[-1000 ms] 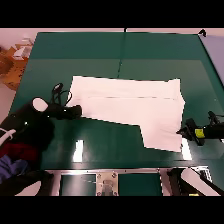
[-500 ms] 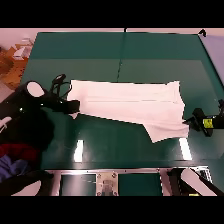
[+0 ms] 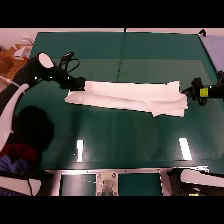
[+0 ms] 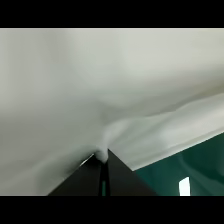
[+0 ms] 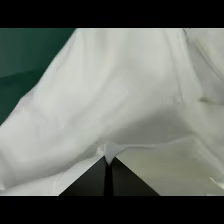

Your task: Fold the shirts.

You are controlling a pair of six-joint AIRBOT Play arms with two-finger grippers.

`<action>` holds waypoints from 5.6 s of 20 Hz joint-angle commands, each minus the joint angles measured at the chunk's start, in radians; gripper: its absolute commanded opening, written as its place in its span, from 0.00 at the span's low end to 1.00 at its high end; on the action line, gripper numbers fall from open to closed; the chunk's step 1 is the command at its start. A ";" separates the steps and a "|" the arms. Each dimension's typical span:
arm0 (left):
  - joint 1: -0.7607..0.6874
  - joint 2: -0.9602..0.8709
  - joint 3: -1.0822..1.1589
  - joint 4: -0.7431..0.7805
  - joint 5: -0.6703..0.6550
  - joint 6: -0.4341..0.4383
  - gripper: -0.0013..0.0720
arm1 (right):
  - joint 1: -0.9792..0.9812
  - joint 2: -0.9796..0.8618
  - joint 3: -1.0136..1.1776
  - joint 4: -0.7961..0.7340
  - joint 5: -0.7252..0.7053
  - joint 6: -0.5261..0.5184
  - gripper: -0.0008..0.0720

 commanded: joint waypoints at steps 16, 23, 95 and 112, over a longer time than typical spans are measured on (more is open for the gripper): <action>0.194 -0.312 0.564 0.054 -0.226 -0.135 0.26 | -0.119 -0.512 0.580 -0.027 0.250 -0.342 0.83; 0.191 -0.312 0.559 0.034 -0.403 -0.126 0.04 | -0.141 -0.644 0.581 -0.024 0.389 -0.534 0.96; 0.221 -0.187 0.554 -0.005 -0.406 0.076 0.04 | 0.426 -0.291 0.470 -0.062 0.151 -0.034 0.71; 0.220 -0.187 0.554 0.013 -0.424 0.062 0.04 | 0.565 -0.392 0.296 0.364 -0.081 -0.231 0.03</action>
